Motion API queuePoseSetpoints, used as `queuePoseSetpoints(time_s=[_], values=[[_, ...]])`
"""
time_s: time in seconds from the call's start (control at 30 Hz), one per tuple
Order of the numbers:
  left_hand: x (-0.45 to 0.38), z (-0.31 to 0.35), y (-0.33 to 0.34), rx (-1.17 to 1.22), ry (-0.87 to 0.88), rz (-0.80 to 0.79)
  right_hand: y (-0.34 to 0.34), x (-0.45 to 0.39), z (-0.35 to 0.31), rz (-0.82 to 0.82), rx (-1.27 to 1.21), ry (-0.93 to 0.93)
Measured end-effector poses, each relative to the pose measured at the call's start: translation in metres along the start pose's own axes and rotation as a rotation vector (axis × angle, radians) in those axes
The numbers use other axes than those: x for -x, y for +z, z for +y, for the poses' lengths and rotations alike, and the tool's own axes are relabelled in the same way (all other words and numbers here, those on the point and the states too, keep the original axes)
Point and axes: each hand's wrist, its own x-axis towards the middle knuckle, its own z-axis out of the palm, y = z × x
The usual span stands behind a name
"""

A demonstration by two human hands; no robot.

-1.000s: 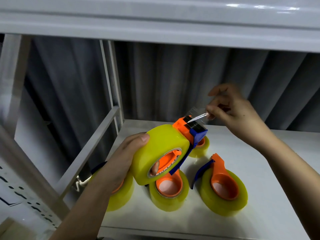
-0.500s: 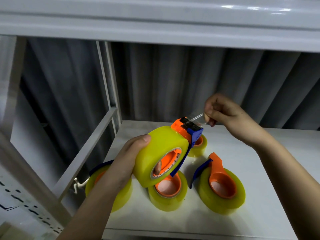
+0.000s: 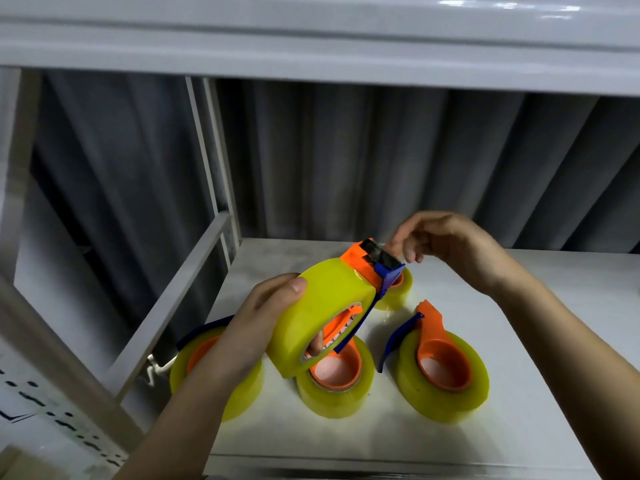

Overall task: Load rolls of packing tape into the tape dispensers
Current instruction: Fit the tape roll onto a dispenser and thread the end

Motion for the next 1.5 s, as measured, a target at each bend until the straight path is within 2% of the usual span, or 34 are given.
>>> queuePoseSetpoints(time_s=[0.07,0.2,0.3,0.43,0.67,0.83,0.93,1.07,1.27,1.37,1.5], values=[[0.000,0.000,-0.001,-0.010,0.003,0.013,0.005,0.000,0.003,0.043,-0.037,0.032],[-0.001,0.000,0.005,-0.053,0.048,-0.034,0.023,-0.001,0.000,0.244,0.053,0.051],[0.003,0.001,0.015,-0.121,0.086,-0.025,0.032,-0.004,0.000,0.309,0.038,0.011],[0.002,0.001,0.019,-0.076,0.111,-0.040,0.039,-0.006,0.005,0.416,0.048,-0.009],[-0.004,-0.002,0.017,-0.110,0.133,-0.075,0.040,-0.004,0.003,0.578,-0.009,0.020],[-0.005,-0.002,0.016,-0.134,0.158,-0.132,0.039,0.000,0.003,0.559,-0.038,0.127],[-0.001,0.000,0.019,-0.148,0.152,-0.077,0.043,0.001,0.001,0.528,-0.014,0.113],[-0.001,0.002,0.022,-0.180,0.163,-0.090,0.049,-0.001,0.004,0.592,-0.008,0.092],[0.003,0.001,0.026,-0.233,0.191,-0.064,0.047,0.003,0.020,0.706,0.469,-0.008],[0.004,-0.003,0.029,-0.237,0.192,-0.049,0.047,0.006,0.020,0.718,0.538,-0.015],[0.007,-0.002,0.030,-0.213,0.199,-0.082,0.045,0.005,0.023,0.702,0.495,0.027]])
